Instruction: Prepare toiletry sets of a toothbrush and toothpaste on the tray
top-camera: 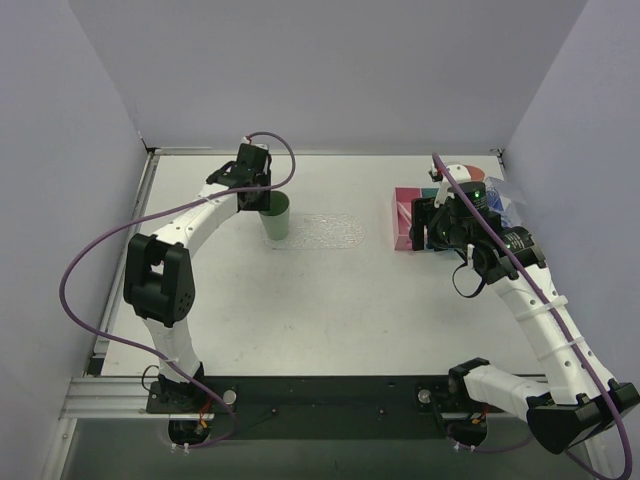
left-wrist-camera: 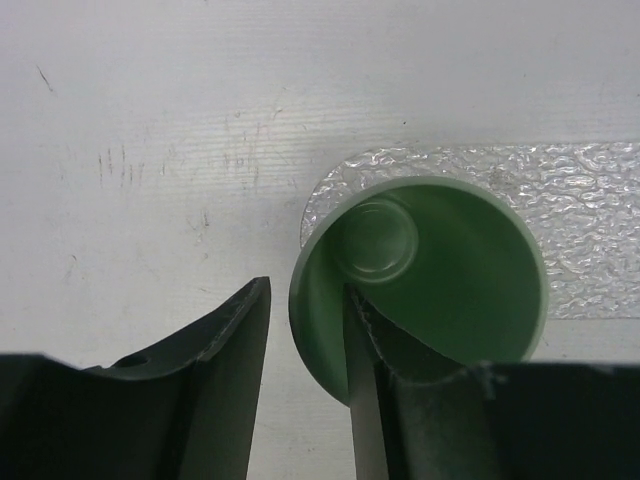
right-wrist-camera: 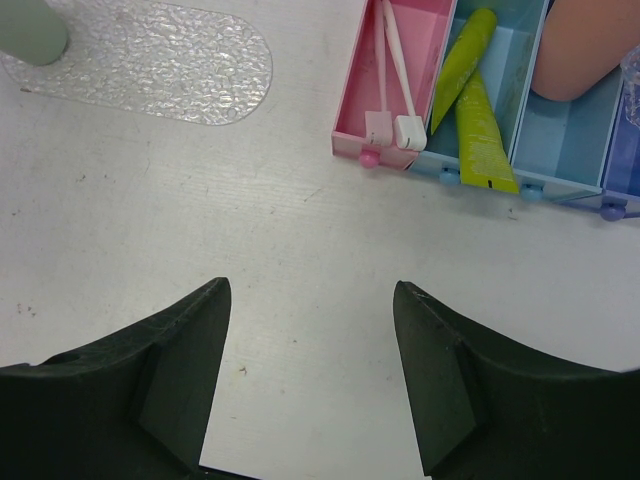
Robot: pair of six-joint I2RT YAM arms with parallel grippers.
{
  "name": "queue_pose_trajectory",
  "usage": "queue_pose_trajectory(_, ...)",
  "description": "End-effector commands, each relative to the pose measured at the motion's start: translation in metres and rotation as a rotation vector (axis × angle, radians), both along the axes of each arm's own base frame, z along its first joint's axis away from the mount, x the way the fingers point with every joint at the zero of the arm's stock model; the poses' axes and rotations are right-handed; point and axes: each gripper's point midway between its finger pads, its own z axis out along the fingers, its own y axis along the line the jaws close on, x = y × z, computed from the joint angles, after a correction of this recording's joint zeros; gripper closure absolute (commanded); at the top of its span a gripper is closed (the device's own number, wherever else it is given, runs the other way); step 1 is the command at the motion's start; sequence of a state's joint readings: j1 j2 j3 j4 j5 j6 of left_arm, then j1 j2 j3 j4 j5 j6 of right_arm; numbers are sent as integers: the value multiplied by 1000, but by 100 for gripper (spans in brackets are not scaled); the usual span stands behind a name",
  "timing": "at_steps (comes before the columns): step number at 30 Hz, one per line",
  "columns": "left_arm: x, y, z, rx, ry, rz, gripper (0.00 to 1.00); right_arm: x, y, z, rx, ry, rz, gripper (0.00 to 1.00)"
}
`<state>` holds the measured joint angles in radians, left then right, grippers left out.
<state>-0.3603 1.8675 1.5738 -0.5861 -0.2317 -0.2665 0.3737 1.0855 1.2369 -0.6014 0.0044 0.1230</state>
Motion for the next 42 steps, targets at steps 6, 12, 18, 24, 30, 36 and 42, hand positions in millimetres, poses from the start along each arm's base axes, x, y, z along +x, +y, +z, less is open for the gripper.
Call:
queue_pose_trajectory(6, 4, 0, 22, -17, -74, -5, 38, 3, -2, 3, -8, -19, -9, 38)
queue_pose_trajectory(12, -3, -2, 45, -49, -131, -32, 27, 3, 1, 3, 14, -19, -10, 38)
queue_pose_trajectory(18, -19, 3, 79, -59, -201, -65, 23, 2, 18, 9, 107, -20, 47, 38)
queue_pose_trajectory(24, -47, 5, 132, -119, -335, -168, 16, 16, 5, 9, 99, -30, -9, 42)
queue_pose_trajectory(30, -71, 22, 131, -301, -332, -211, 15, 37, -24, -3, -23, -15, -129, 44)
queue_pose_trajectory(36, -84, 48, 106, -259, -376, -145, 15, 64, -78, -8, -134, 11, -271, 46)
queue_pose_trajectory(42, -89, 16, 94, -292, -319, -230, 15, 106, -116, -24, -294, 67, -258, 51)
